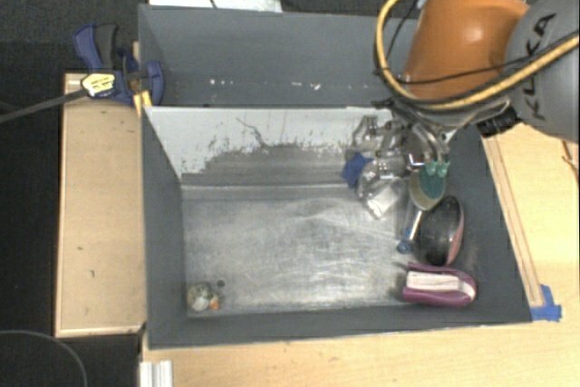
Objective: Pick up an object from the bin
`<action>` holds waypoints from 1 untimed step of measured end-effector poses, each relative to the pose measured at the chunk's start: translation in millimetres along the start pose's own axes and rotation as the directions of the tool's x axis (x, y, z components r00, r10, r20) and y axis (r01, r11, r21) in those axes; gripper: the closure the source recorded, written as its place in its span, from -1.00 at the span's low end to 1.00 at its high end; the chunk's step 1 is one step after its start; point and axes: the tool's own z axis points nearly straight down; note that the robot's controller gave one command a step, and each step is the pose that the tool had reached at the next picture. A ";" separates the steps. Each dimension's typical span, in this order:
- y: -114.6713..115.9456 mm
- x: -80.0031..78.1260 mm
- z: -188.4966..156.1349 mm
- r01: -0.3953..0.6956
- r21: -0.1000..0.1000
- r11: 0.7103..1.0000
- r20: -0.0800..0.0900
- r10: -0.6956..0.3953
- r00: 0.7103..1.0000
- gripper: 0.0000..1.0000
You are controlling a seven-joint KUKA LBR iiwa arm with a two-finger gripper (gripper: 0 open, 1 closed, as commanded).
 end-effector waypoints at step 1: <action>0.1 1.7 4.9 0.001 0.000 1.000 -0.009 -0.001 1.000 -1.00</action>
Offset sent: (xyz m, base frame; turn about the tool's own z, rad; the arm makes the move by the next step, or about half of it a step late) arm 0.0000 0.0000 0.0000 0.0000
